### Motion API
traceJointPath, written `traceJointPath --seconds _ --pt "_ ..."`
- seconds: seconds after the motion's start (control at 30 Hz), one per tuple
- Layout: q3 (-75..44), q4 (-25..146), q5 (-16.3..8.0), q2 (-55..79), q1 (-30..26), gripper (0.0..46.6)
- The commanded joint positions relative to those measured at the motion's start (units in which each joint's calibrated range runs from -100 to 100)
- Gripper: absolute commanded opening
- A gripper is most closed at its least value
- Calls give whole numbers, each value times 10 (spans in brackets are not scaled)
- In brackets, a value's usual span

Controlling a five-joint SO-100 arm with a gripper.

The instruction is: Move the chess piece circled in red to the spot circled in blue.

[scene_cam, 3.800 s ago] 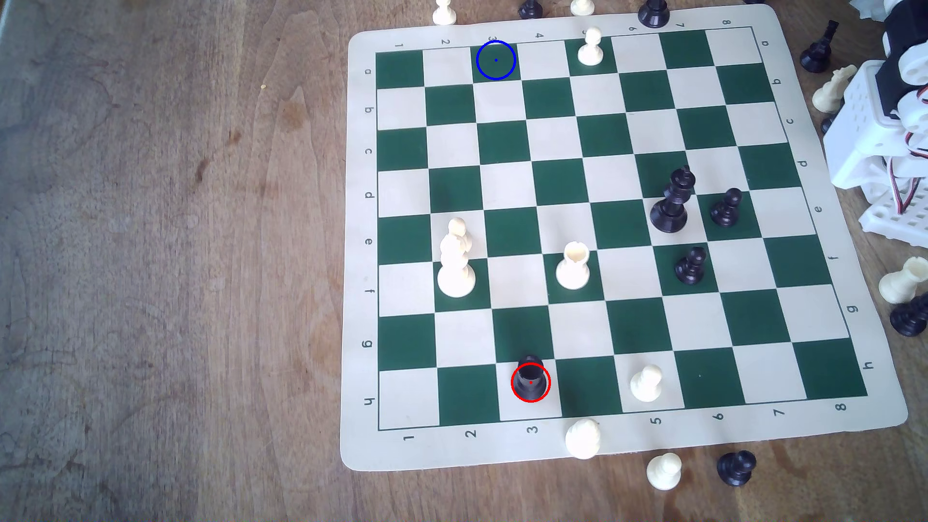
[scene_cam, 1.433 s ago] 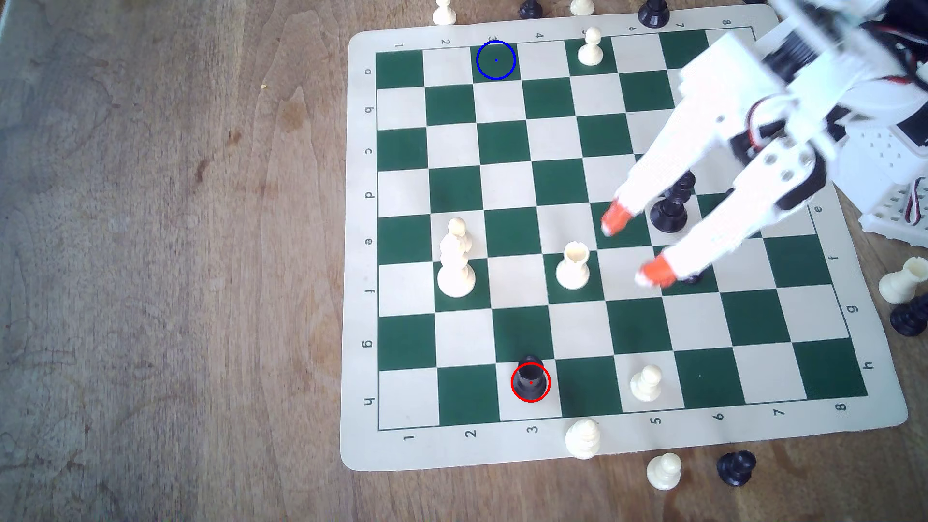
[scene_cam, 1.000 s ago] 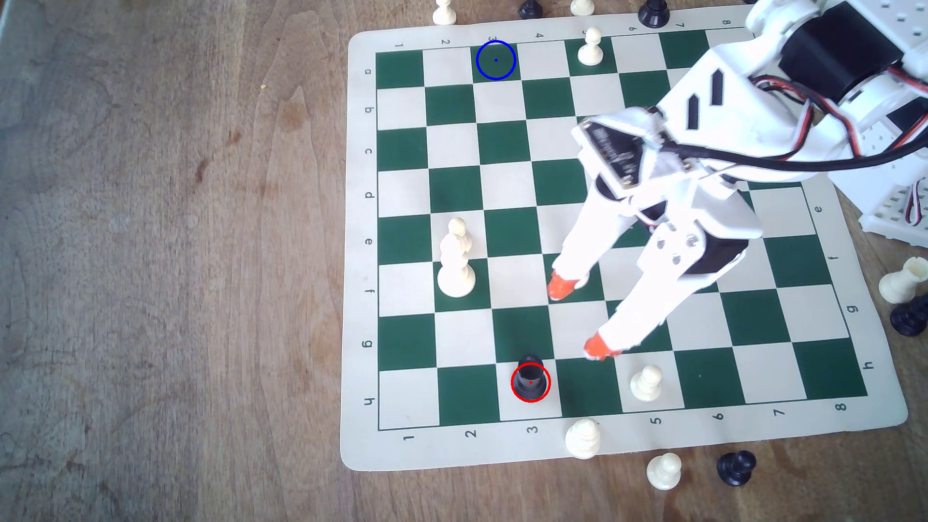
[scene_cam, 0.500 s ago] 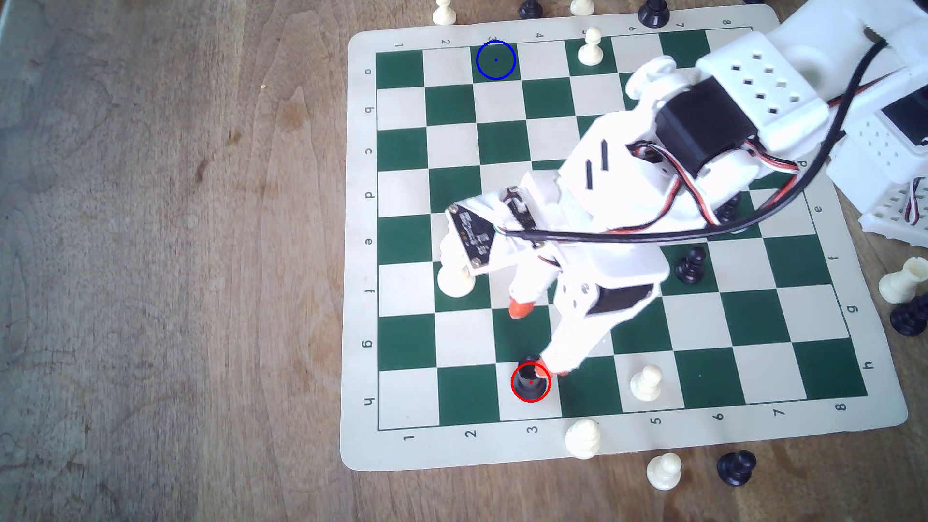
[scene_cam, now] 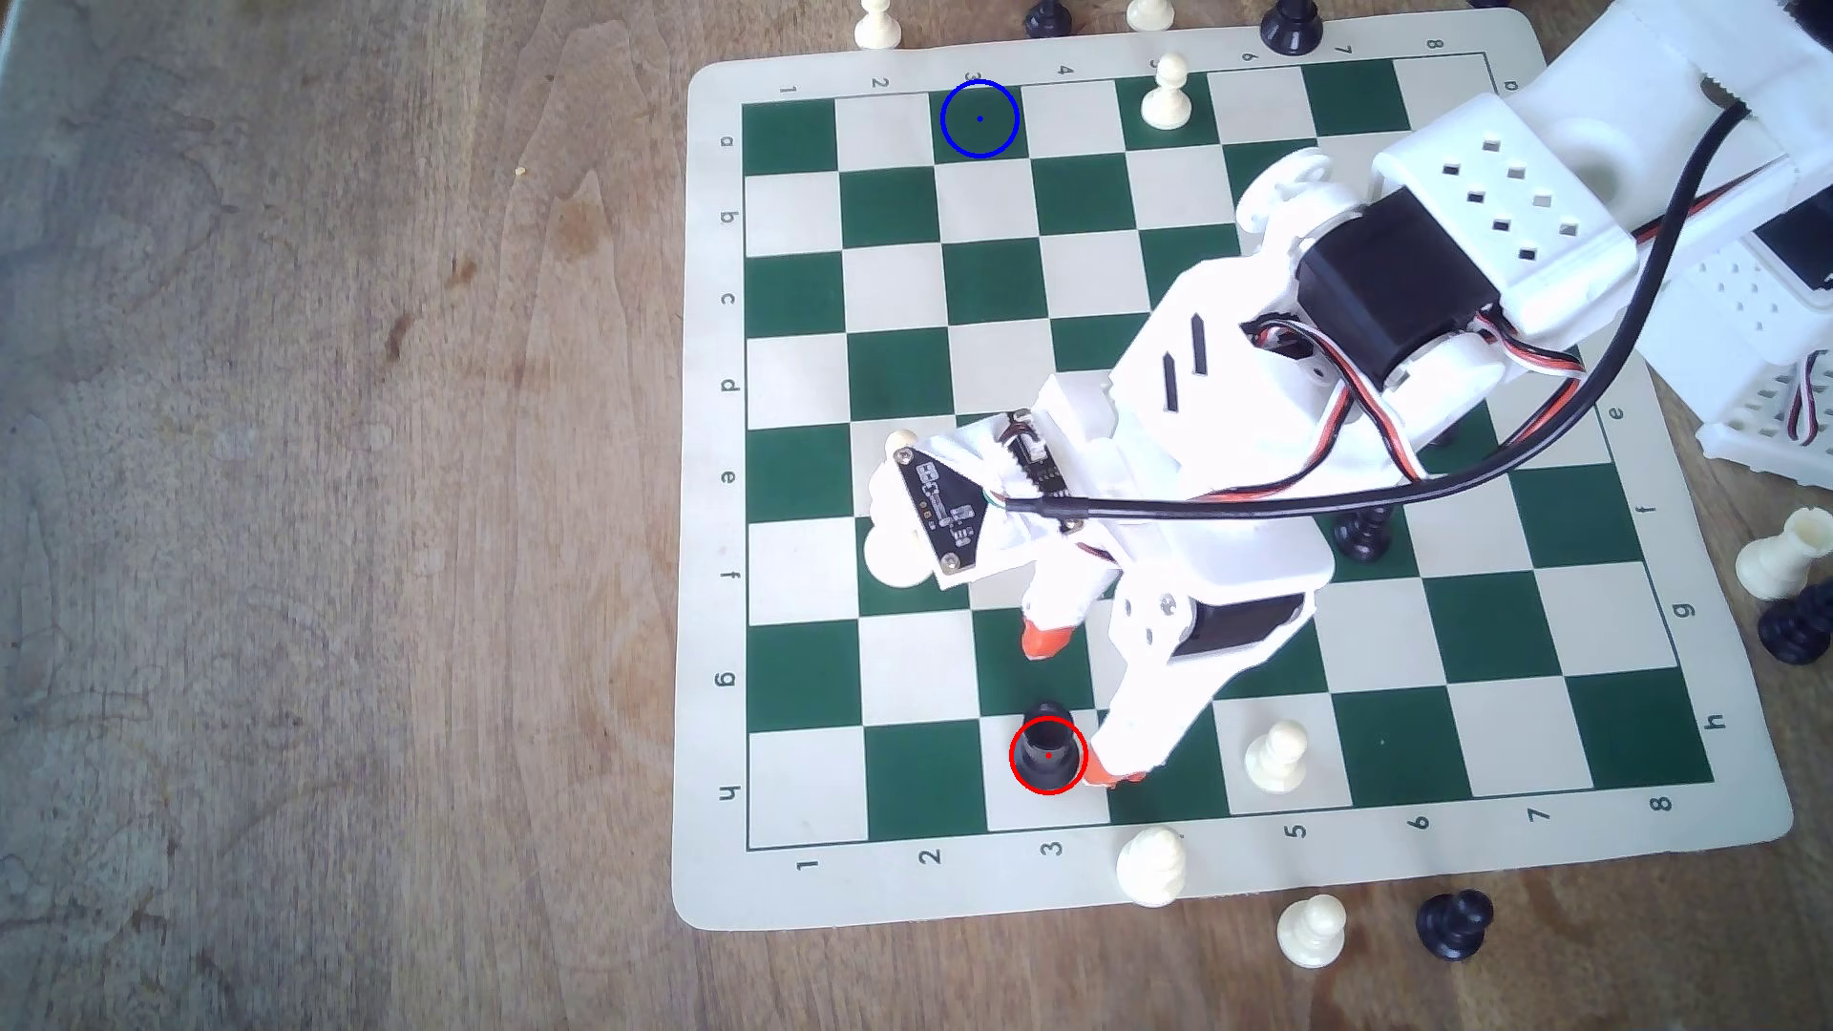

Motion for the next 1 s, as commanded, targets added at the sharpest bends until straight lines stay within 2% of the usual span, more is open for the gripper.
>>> traceJointPath --seconds 0.0,0.23,0.77,0.97 --pt "3 -27 0 -13 11 200" --pt "45 -68 0 11 17 201" --pt "54 -94 -8 28 8 199" --pt "54 -101 -12 29 8 180"
